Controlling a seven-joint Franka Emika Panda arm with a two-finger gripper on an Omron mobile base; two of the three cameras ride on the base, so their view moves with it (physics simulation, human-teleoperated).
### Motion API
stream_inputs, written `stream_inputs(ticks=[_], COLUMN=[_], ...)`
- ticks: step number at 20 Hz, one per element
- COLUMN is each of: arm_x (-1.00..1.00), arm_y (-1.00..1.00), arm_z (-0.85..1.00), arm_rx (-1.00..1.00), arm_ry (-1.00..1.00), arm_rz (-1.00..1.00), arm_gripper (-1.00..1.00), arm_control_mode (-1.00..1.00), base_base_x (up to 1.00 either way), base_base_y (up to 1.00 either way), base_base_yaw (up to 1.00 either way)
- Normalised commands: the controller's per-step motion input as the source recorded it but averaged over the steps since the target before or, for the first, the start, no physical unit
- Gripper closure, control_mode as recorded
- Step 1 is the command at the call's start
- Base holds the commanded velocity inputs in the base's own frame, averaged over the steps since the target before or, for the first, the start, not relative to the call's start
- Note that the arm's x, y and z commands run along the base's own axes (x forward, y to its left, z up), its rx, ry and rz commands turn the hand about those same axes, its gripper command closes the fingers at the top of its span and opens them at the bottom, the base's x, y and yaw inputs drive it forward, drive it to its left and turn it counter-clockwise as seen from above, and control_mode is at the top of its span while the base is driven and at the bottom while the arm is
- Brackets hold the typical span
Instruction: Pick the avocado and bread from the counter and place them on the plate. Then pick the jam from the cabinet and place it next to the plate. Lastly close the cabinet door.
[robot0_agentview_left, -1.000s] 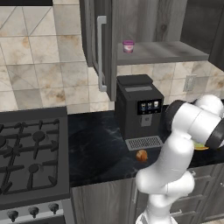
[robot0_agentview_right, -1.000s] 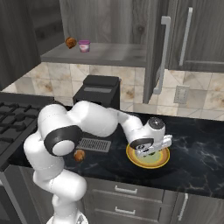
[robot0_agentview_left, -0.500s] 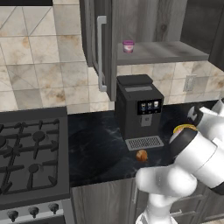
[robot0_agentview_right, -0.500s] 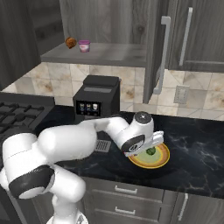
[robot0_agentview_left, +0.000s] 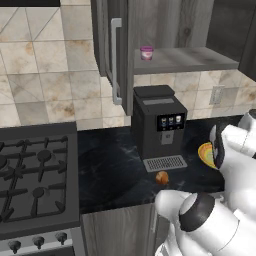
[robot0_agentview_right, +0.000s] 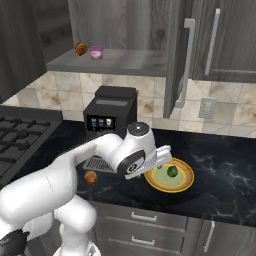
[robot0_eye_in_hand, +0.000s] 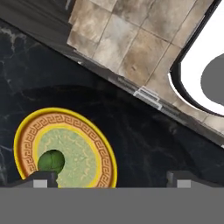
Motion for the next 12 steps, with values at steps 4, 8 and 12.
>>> stream_inputs(ticks=[4,8,12], arm_x=[-0.36,-0.59,-0.71], arm_y=[0.54,0.31,0.06], arm_z=[0.22,0.04,0.02], arm_rx=[-0.13,-0.09,0.00], arm_ry=[0.07,-0.02,-0.24], arm_rz=[0.10,0.08,0.04], arm_gripper=[-1.00,-1.00,-1.00], arm_control_mode=[-1.00,-1.00,-1.00], base_base_x=[0.00,0.00,0.00], base_base_y=[0.00,0.00,0.00], base_base_yaw=[0.00,0.00,0.00])
